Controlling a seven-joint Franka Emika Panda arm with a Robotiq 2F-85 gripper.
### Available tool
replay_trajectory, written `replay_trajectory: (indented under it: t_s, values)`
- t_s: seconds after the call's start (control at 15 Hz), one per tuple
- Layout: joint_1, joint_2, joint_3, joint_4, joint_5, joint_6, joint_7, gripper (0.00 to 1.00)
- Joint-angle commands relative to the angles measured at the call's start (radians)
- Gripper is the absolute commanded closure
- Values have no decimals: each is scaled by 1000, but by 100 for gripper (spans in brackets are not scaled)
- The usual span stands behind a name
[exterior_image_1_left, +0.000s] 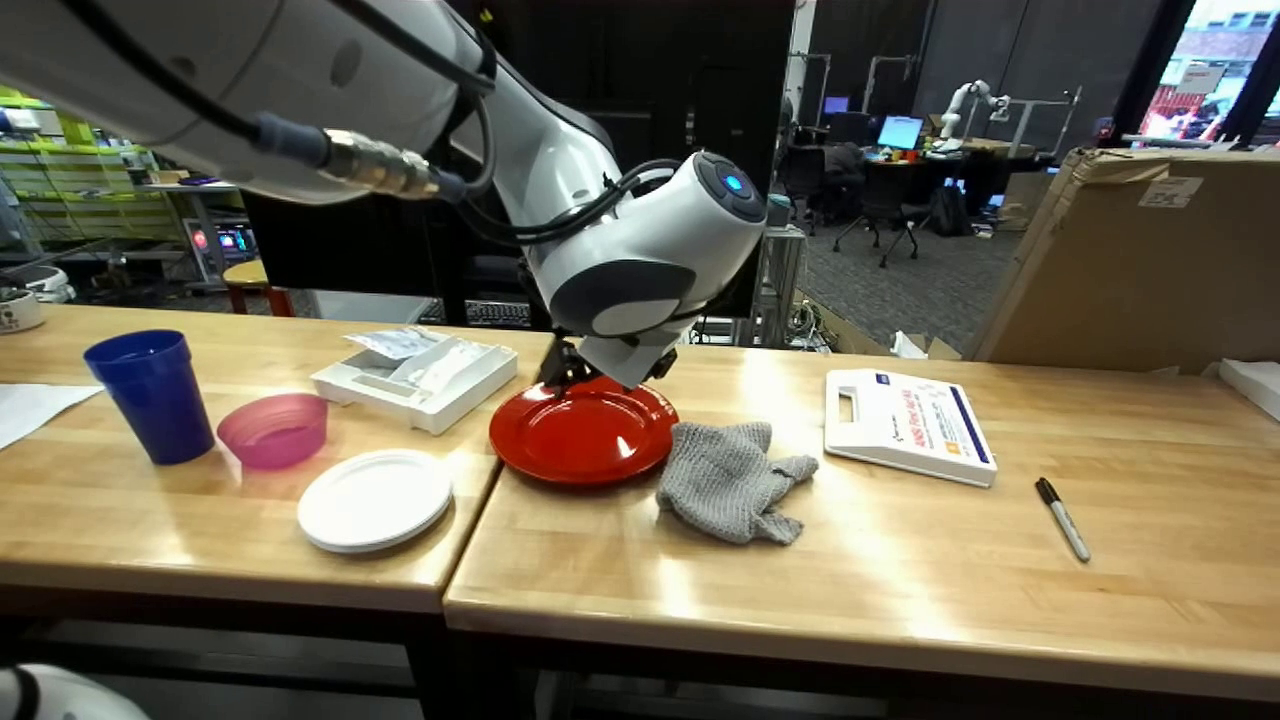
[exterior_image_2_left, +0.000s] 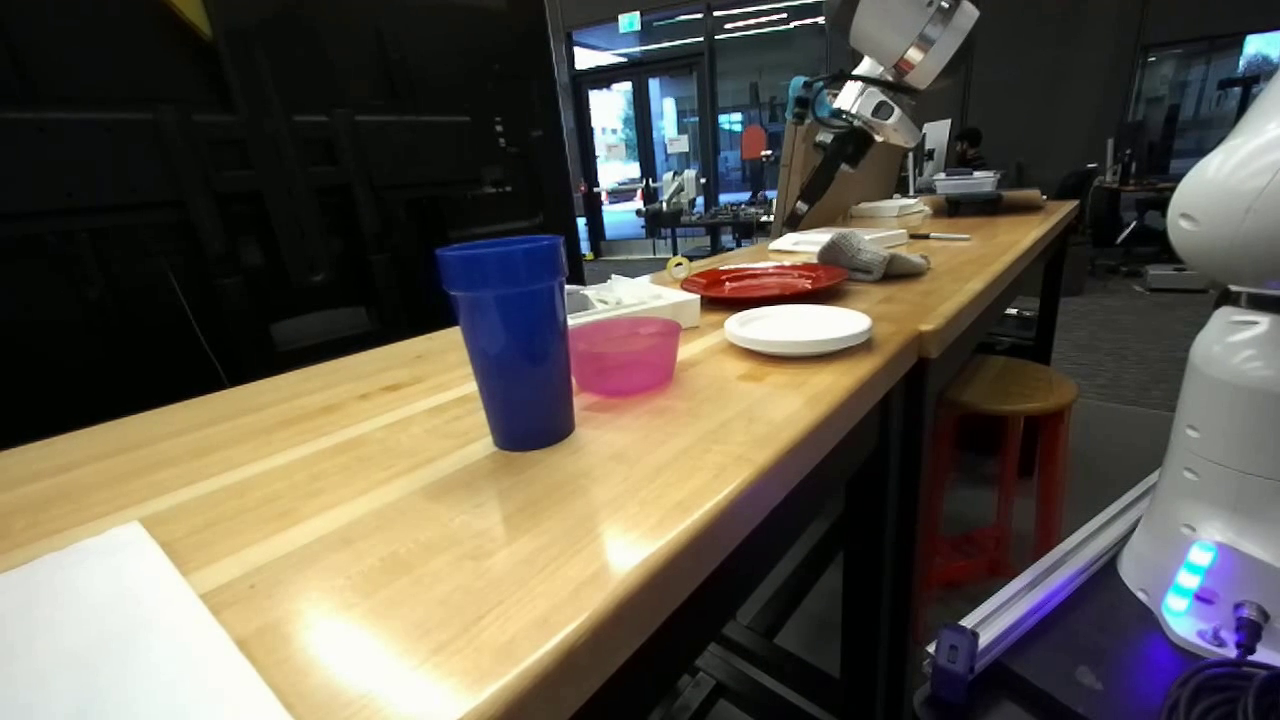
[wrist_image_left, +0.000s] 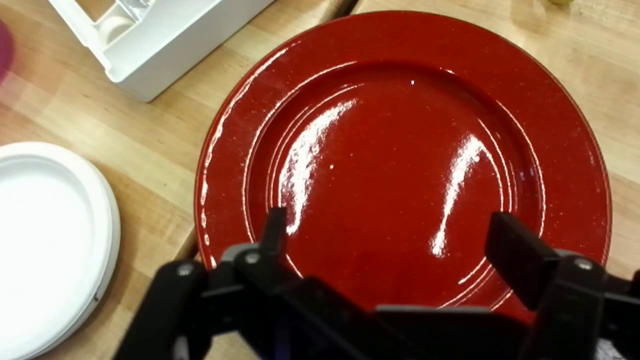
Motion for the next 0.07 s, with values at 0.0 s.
replay_trajectory:
  t_s: [0.0]
  values:
    - [-1,0,0,2,-2,-2,1,0]
